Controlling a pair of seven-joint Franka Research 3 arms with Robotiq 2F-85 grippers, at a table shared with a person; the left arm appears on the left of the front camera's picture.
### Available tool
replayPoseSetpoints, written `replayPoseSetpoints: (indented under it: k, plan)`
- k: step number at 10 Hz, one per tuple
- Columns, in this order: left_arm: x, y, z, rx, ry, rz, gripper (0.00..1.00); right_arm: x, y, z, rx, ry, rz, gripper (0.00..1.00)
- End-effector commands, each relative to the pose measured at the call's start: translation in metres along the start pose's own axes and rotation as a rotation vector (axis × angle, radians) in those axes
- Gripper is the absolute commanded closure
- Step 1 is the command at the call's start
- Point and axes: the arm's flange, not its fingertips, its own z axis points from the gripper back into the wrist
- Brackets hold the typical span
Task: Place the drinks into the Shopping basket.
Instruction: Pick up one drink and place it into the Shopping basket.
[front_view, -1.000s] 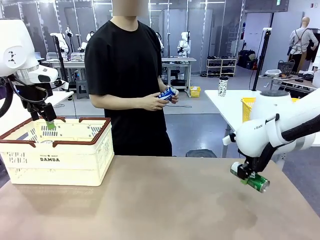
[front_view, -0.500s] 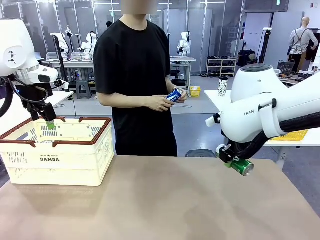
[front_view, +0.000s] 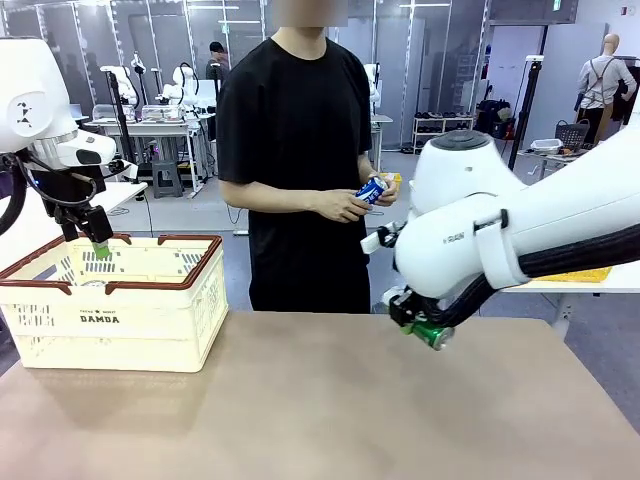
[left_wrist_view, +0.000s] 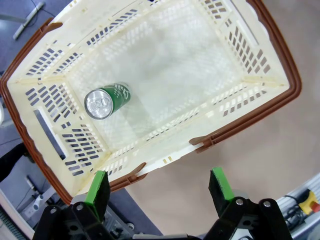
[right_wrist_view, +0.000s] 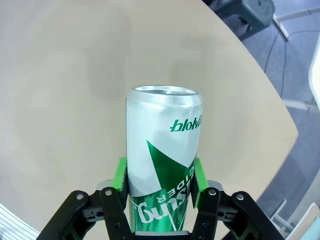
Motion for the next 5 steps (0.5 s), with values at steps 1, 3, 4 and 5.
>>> replayPoseSetpoints:
  k: [1, 3, 4, 5]
  plan:
    - [0.002, 0.001, 0.000, 0.001, -0.002, 0.017, 0.00, 0.024, 0.021, -0.013, 0.045, -0.041, -0.029, 0.64]
    - [0.002, 0.001, 0.000, 0.001, -0.002, 0.017, 0.00, 0.038, 0.043, -0.029, 0.068, -0.050, -0.037, 0.64]
    - [0.002, 0.001, 0.000, 0.001, -0.002, 0.017, 0.00, 0.046, 0.057, -0.043, 0.071, -0.043, -0.029, 0.64]
    - [0.002, 0.001, 0.000, 0.001, -0.002, 0.017, 0.00, 0.053, 0.068, -0.056, 0.070, -0.029, -0.021, 0.64]
